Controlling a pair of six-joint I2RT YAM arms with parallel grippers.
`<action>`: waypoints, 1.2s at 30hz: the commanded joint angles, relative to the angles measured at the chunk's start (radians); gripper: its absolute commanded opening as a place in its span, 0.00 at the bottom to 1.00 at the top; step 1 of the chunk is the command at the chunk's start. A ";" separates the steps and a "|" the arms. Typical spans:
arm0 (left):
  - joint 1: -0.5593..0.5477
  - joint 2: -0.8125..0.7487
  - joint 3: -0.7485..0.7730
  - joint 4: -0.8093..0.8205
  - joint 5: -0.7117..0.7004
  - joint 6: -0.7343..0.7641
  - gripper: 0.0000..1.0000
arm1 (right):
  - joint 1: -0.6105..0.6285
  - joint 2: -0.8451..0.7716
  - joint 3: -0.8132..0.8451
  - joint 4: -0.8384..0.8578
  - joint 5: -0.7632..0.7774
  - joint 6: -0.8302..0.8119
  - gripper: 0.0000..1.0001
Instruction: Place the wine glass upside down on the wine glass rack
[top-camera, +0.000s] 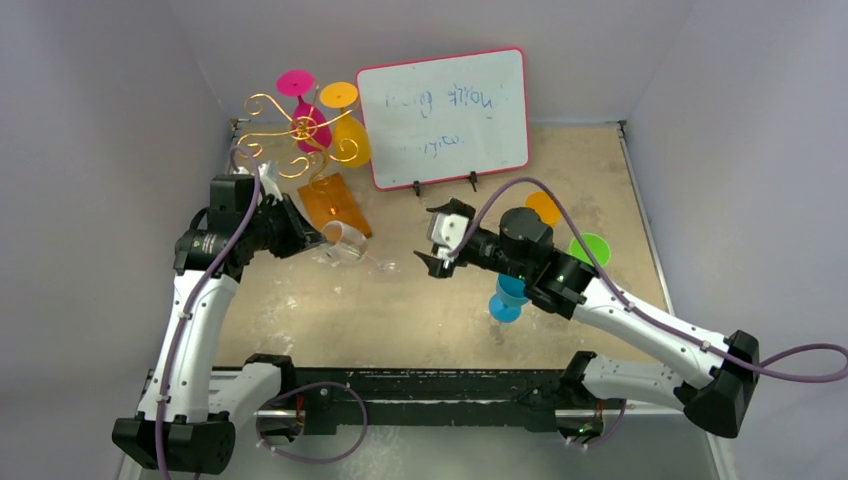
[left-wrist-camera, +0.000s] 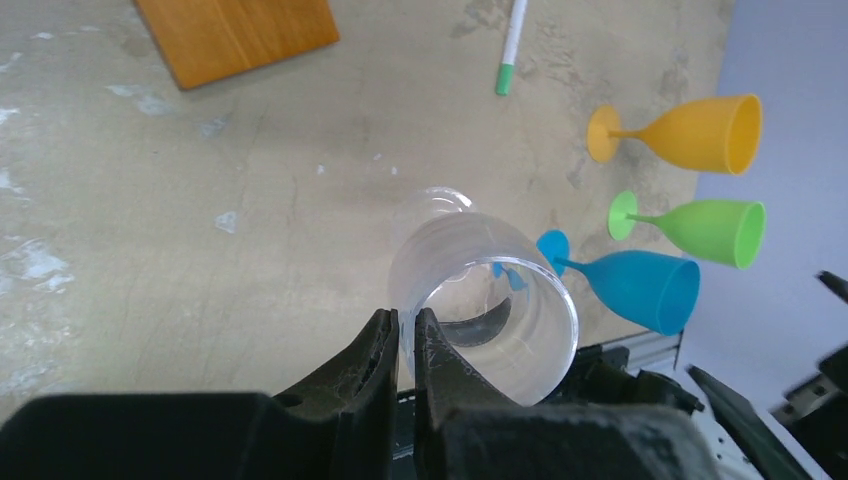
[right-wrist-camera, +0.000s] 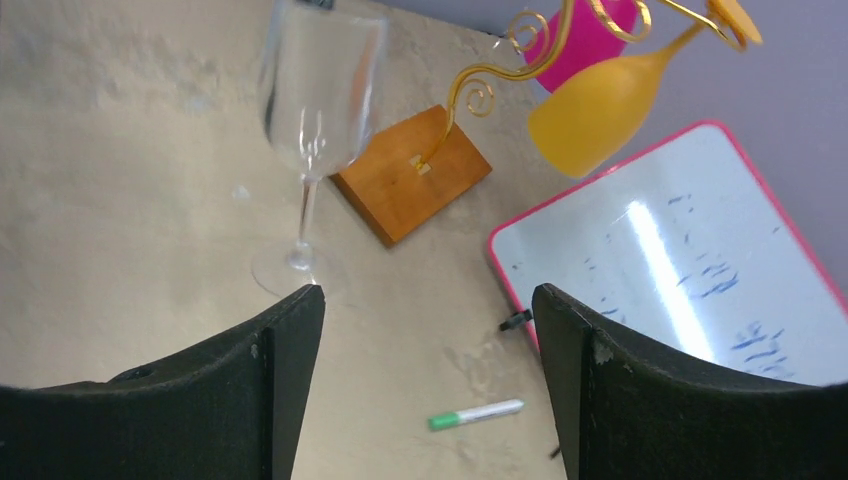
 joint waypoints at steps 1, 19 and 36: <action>-0.006 -0.019 0.040 0.085 0.178 0.010 0.00 | 0.034 -0.047 -0.084 0.025 -0.101 -0.379 0.80; -0.032 -0.037 0.044 0.143 0.319 -0.043 0.00 | 0.152 -0.003 -0.247 -0.069 0.075 -0.884 0.53; -0.044 -0.048 0.034 0.163 0.351 -0.063 0.00 | 0.163 -0.009 -0.257 -0.013 0.081 -0.962 0.03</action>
